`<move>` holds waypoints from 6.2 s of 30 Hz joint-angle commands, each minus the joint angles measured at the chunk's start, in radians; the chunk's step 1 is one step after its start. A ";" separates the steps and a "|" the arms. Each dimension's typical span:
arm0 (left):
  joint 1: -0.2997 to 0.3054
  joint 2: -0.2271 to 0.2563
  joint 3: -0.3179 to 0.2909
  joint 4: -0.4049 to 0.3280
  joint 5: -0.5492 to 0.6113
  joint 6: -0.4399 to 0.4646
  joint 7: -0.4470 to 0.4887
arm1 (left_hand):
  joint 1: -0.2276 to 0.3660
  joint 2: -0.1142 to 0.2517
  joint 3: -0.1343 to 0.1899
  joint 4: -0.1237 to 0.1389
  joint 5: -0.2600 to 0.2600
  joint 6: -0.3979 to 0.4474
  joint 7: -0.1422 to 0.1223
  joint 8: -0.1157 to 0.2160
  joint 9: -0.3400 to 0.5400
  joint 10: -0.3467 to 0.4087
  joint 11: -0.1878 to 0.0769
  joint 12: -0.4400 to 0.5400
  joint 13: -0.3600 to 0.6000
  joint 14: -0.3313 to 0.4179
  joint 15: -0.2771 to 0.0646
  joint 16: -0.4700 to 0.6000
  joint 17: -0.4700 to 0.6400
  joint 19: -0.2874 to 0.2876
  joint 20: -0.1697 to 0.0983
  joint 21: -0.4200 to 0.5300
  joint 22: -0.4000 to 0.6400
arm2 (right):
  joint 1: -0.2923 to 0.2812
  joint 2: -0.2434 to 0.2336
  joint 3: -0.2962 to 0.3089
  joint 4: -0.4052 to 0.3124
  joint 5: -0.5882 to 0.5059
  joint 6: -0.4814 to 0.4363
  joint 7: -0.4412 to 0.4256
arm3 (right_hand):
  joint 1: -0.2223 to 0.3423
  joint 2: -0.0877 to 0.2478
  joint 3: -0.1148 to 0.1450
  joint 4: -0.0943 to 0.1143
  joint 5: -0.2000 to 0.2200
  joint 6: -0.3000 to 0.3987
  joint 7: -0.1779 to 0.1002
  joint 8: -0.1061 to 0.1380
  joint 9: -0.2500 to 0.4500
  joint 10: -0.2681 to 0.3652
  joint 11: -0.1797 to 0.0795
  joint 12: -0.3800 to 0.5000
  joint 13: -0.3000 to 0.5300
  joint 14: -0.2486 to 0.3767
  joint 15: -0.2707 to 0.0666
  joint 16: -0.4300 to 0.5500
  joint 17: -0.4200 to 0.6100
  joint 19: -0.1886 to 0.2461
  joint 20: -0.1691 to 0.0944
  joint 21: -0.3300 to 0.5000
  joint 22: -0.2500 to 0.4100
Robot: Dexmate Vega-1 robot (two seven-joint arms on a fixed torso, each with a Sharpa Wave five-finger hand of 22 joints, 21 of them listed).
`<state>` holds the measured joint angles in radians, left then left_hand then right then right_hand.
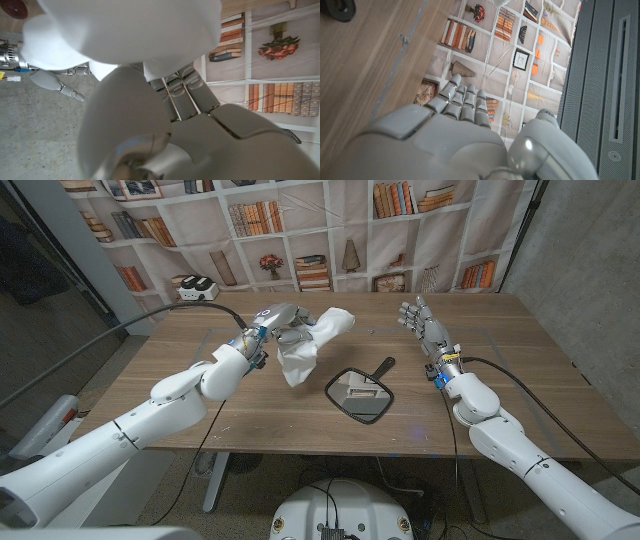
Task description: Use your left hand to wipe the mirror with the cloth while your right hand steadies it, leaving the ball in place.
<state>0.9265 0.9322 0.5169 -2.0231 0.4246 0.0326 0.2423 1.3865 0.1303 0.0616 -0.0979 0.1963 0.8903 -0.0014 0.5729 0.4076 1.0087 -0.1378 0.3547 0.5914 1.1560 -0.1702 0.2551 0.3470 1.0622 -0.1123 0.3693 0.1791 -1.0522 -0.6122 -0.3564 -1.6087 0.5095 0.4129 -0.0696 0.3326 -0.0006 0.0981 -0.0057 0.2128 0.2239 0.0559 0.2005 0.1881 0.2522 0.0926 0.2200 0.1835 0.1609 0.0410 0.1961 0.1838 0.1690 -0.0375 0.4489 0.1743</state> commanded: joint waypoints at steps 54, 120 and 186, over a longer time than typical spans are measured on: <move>0.045 0.151 0.018 -0.157 -0.043 -0.025 -0.118 | 0.009 0.005 0.046 0.036 0.005 0.019 0.005 0.011 -0.020 0.030 -0.019 -0.025 0.089 0.045 -0.053 -0.016 0.021 -0.024 0.006 -0.016 0.004 | -0.095 -0.160 -0.024 -0.225 -0.559 -0.217 -0.259 | -0.038 -0.005 -0.025 0.017 0.003 0.061 -0.032 0.010 0.003 0.045 -0.041 0.009 0.003 0.039 -0.048 0.006 0.006 0.051 -0.031 -0.022 0.006; 0.018 0.104 0.048 -0.168 0.009 -0.007 -0.106 | 0.010 -0.001 0.055 0.043 0.004 0.007 0.005 0.026 -0.023 0.042 -0.020 -0.054 0.118 0.051 -0.055 -0.029 0.032 -0.038 0.009 -0.025 0.005 | -0.001 -0.397 -0.161 -0.284 -1.073 -0.431 -0.186 | 0.765 0.212 0.580 -0.040 0.079 0.273 -0.220 0.012 0.007 0.172 -0.275 0.019 -0.002 0.131 -0.225 0.035 0.054 0.164 -0.171 -0.061 0.034; -0.005 0.101 0.057 -0.142 -0.020 -0.029 -0.148 | 0.011 -0.002 0.063 0.048 0.005 0.000 0.004 0.035 -0.025 0.047 -0.021 -0.075 0.140 0.051 -0.055 -0.037 0.038 -0.039 0.011 -0.032 0.005 | 0.101 -0.348 -0.320 -0.097 -1.256 -0.273 -0.204 | 0.736 0.195 0.574 -0.027 0.048 0.355 -0.279 0.016 0.010 0.243 -0.302 0.018 -0.001 0.221 -0.246 0.017 0.020 0.184 -0.169 -0.018 0.023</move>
<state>0.9334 1.0421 0.5663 -2.1816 0.4062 0.0165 0.0977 1.3901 0.1266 0.0874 -0.0793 0.1964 0.8849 0.0007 0.5997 0.3824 1.0196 -0.1270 0.2780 0.7279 1.1600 -0.1765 0.2185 0.3832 1.0249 -0.0998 0.3401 0.1791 -0.9493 -0.9698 -0.6605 -1.7430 -0.7058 0.0994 -0.1969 1.0920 0.1937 0.6598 -0.0420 0.2691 0.5304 -0.2216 0.2082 0.1926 0.4560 -0.2093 0.2253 0.1794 0.3518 -0.0413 0.2229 0.2136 0.3333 -0.0420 0.4193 0.1985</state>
